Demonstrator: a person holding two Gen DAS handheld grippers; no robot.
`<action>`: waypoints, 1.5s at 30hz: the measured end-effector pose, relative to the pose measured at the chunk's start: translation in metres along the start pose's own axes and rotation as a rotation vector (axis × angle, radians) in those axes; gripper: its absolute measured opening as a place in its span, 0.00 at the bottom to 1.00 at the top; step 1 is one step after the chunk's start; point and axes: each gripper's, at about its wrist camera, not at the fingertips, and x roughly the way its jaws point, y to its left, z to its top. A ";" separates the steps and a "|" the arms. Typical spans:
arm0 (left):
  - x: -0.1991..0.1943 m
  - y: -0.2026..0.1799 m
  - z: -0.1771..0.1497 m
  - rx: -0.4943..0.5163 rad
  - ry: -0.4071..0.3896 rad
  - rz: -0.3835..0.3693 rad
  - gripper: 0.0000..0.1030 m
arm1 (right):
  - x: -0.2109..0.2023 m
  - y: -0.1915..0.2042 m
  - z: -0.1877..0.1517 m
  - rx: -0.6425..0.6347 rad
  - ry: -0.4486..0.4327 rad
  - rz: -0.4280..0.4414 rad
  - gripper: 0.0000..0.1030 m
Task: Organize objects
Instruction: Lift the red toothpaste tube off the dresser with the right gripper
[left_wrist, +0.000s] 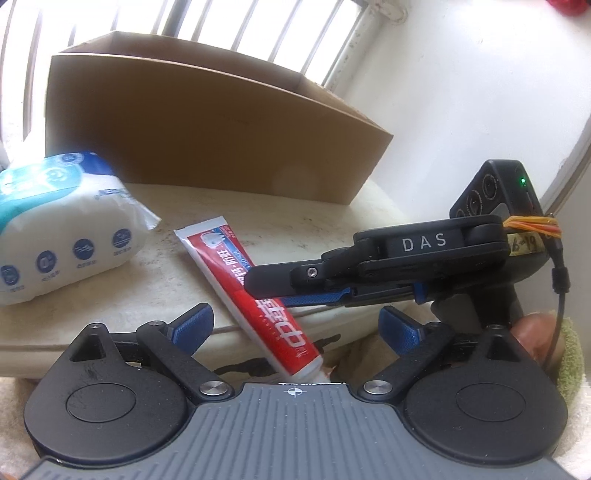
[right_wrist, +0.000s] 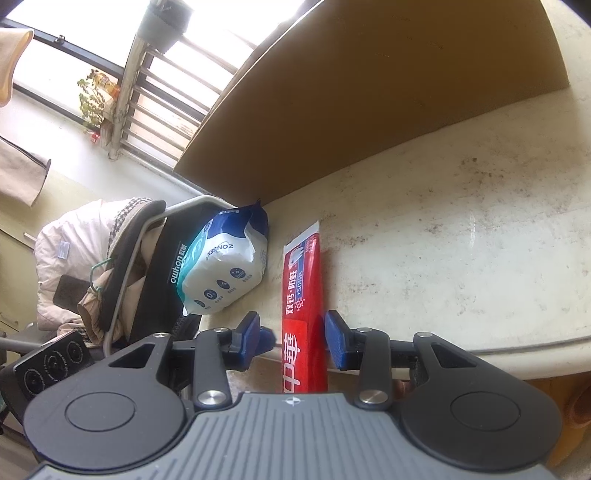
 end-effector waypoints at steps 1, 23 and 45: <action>-0.002 0.002 -0.001 -0.009 -0.001 0.002 0.93 | 0.001 0.001 0.000 -0.010 -0.002 -0.005 0.39; 0.012 0.009 -0.014 -0.080 0.075 0.019 0.80 | 0.003 -0.006 0.003 -0.033 0.005 -0.004 0.22; 0.014 0.027 -0.023 -0.117 0.087 0.094 0.92 | -0.007 -0.013 0.004 -0.070 -0.036 0.039 0.35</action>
